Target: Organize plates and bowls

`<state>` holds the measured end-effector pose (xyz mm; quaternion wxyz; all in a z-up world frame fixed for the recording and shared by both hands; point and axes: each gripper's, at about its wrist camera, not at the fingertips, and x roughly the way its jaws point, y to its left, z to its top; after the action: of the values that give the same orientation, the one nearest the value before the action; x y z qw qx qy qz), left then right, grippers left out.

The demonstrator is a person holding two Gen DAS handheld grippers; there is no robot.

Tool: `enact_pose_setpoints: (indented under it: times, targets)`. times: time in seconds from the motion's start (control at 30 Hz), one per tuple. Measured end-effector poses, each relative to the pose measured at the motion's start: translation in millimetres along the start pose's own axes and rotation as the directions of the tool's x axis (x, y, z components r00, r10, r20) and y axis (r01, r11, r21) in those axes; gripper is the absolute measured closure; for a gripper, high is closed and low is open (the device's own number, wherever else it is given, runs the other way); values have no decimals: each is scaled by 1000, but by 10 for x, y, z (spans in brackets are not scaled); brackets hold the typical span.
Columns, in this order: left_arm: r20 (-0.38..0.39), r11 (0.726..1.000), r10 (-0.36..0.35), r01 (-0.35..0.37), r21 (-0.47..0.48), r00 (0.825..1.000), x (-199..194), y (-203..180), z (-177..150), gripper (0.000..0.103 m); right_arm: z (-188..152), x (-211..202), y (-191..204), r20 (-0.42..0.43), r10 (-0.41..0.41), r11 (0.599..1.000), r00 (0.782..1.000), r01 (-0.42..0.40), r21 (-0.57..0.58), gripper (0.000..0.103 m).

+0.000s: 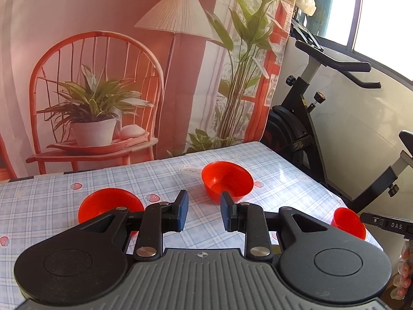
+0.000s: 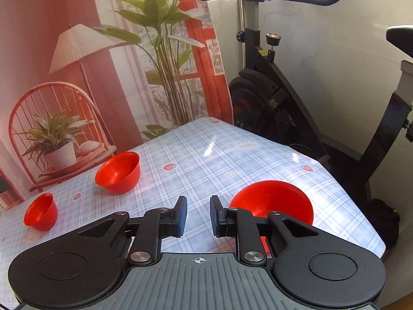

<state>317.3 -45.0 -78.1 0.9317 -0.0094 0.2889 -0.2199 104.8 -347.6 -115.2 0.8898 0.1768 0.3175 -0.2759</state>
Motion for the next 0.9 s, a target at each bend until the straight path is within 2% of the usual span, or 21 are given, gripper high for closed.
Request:
enact_pose_setpoints:
  times: [0.1,0.23,0.4,0.63,0.73,0.9]
  targets:
    - [-6,999,-35,35,-4,999,52,-212,-35,74,-14,8,-162,-1,-26,1000,1000,26,17,84]
    - [-14,993,-119,119,-25,993,227,-606,-95,74,-24,7,-355,16,-72,997,997,71,12,84]
    - [-70,982,-182,185,33,981,577,-1213,-231,73,-47,52,-658,49,-122,992,991,120,35,84]
    - [-177,945,-290,311,101,940,1150,-1916,-506,73,-198,247,-1063,15,-135,981,991,132,140,84]
    - [-239,940,-293,325,104,926,1381,-2065,-607,73,-271,337,-1140,-2,-135,978,991,134,159,83]
    - [-284,939,-278,322,122,918,1570,-2216,-732,73,-338,446,-1246,-9,-130,971,991,130,199,83]
